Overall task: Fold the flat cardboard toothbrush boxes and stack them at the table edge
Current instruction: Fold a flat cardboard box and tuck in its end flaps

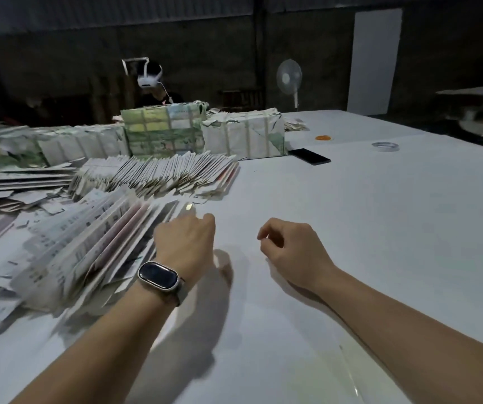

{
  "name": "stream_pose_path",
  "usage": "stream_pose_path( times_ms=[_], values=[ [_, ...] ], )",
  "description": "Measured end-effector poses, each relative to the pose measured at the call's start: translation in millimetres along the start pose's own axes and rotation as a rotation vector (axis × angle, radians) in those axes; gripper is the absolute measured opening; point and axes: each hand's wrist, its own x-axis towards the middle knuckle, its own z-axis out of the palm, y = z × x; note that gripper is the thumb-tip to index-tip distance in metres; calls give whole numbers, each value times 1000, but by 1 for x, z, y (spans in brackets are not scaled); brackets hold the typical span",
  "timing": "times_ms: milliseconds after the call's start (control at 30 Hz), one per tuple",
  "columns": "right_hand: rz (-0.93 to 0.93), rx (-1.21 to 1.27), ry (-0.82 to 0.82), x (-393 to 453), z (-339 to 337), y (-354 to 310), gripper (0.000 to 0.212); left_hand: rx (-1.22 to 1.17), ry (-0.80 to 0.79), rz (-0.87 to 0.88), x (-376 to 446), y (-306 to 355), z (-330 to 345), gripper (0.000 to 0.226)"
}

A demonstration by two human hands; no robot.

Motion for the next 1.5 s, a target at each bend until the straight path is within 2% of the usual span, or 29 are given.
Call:
stream_pose_path(
  times_ms=[100,233,300,400,467,533,600,667,700,767,833,933,1133,1367,1500],
  values=[
    [-2,12,-27,-1,0,-1,11,42,-8,-14,6,-13,3,31],
    [6,34,-30,-1,0,-2,12,54,-41,42,6,-17,11,49],
    [5,41,-27,-1,0,-1,12,33,-42,55,6,-16,9,41],
    [4,41,-19,-1,0,-1,11,-92,51,69,5,-8,-1,23],
    [4,62,-11,0,0,-1,13,-203,133,88,4,-3,-14,27],
    [0,89,14,1,1,-1,13,-452,226,156,3,0,-26,27],
    [27,176,49,2,2,0,13,-948,260,217,3,3,-37,22],
    [92,378,65,1,2,-1,18,-1494,201,242,2,5,-41,23],
    [126,490,65,1,0,-2,24,-1675,151,238,1,5,-38,24],
    [166,656,54,3,-3,-3,35,-1842,59,174,1,11,-23,26],
    [176,767,52,3,-5,-3,34,-1887,-2,68,-1,21,-4,28],
    [240,847,34,5,-8,-1,14,-1946,-70,-64,-5,37,21,27],
    [291,735,71,6,-6,0,12,-1963,-174,-174,-5,46,23,14],
    [176,445,138,4,1,-5,25,-2071,-358,-58,-9,53,22,55],
    [107,350,123,1,7,-10,54,-2069,-388,-25,-8,53,22,75]
  ],
)
